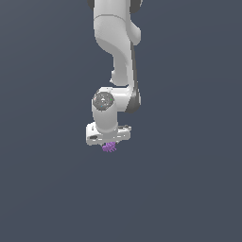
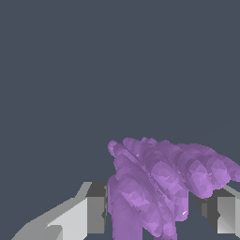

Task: Pick up the object and move it to a goal position.

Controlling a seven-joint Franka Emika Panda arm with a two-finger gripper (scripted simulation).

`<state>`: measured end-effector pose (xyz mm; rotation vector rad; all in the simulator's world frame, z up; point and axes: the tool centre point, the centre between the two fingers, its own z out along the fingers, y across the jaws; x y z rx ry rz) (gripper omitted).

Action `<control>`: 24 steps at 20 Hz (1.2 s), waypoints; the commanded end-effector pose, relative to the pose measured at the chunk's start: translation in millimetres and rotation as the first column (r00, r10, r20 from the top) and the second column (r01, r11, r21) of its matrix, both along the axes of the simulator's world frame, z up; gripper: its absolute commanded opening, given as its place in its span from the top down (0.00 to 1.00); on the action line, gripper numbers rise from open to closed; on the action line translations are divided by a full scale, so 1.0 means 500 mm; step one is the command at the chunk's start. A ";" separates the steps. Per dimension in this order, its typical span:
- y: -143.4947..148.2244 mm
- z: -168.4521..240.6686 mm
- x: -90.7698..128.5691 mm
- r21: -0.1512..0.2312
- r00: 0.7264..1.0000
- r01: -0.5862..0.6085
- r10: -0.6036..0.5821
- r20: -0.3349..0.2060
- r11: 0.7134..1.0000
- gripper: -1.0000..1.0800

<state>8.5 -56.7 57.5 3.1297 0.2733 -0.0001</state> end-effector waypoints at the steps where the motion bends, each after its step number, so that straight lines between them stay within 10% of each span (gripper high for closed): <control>1: 0.019 0.016 -0.019 0.000 1.000 -0.001 0.001 0.001 1.000 1.00; 24: 0.243 0.204 -0.241 -0.001 1.000 -0.001 0.001 0.000 1.000 1.00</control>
